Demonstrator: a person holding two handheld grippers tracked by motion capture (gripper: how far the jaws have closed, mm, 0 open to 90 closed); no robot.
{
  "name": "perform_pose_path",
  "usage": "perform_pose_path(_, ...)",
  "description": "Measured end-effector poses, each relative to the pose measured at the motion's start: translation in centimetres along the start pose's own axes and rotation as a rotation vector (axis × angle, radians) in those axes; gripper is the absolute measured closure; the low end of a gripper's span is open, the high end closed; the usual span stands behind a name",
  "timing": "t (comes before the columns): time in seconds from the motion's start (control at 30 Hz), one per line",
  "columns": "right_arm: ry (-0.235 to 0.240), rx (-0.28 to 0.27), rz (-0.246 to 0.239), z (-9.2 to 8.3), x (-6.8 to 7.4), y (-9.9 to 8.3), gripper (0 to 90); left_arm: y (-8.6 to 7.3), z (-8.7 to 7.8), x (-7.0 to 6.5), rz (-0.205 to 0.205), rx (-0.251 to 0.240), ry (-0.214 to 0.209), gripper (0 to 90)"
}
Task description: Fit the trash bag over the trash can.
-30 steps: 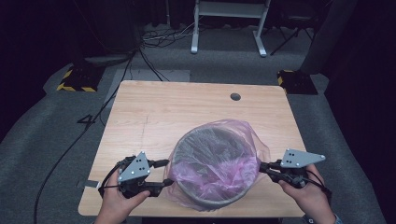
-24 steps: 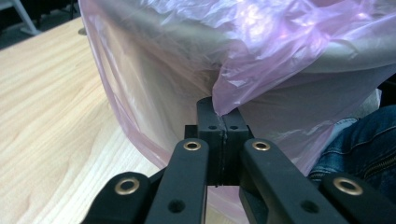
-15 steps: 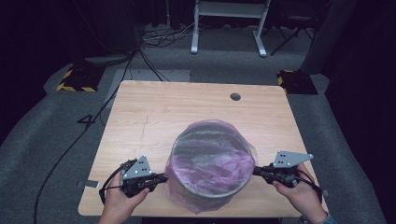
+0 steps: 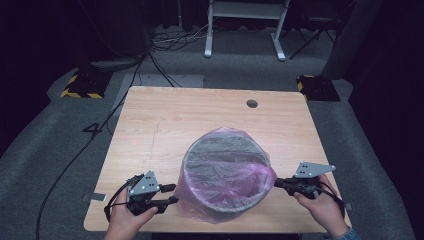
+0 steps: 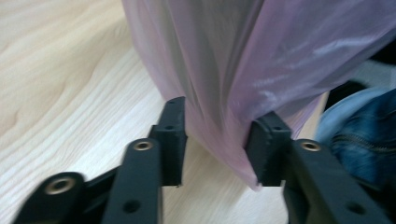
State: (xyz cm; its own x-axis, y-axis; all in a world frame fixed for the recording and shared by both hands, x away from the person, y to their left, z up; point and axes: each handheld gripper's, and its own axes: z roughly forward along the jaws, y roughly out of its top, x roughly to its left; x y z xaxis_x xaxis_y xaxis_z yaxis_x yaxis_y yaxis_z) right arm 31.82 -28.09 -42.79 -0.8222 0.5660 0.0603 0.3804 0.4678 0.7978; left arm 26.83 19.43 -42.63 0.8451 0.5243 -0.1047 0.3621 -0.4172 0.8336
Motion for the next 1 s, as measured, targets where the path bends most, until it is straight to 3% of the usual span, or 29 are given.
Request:
perform_pose_path(0.07, -0.032, -0.045, 0.007, -0.8, -0.3, 0.5, 89.7, 0.7, -0.5, -0.3, 0.035, -0.033, 0.004, 42.8)
perform_pose_path(0.17, -0.067, -0.096, 0.026, -1.5, -1.2, 1.5, 88.8, 1.8, -0.7, -0.9, 0.075, -0.063, -0.023, 38.8)
perform_pose_path(0.3, -0.098, -0.113, 0.023, -1.3, -2.5, 3.2, 87.6, 2.2, -0.3, -1.8, 0.125, -0.045, -0.066, 34.4)
perform_pose_path(0.37, -0.116, -0.112, 0.020, -0.9, -3.1, 4.1, 86.9, 2.0, -0.3, -2.1, 0.151, -0.019, -0.068, 33.2)
perform_pose_path(0.47, -0.146, -0.104, 0.007, -0.1, -3.5, 5.1, 79.6, 1.7, -0.9, -1.9, 0.139, -0.032, -0.072, 32.4)
perform_pose_path(0.57, -0.190, -0.116, 0.001, 0.3, -3.4, 5.5, 65.5, 1.5, -1.7, -1.5, 0.129, -0.049, -0.037, 32.6)
perform_pose_path(0.63, -0.189, -0.121, 0.005, 0.1, -3.2, 5.1, 58.9, 1.3, -2.2, -1.2, 0.123, -0.057, -0.028, 32.5)
perform_pose_path(0.9, -0.223, -0.124, 0.037, -4.1, -2.0, 2.2, 43.5, 1.3, -4.0, -0.8, 0.105, -0.096, 0.000, 31.7)
perform_pose_path(1.0, -0.200, -0.121, 0.031, -5.2, -0.8, 1.5, 42.7, 1.8, -4.2, -0.9, 0.109, -0.111, 0.018, 31.7)
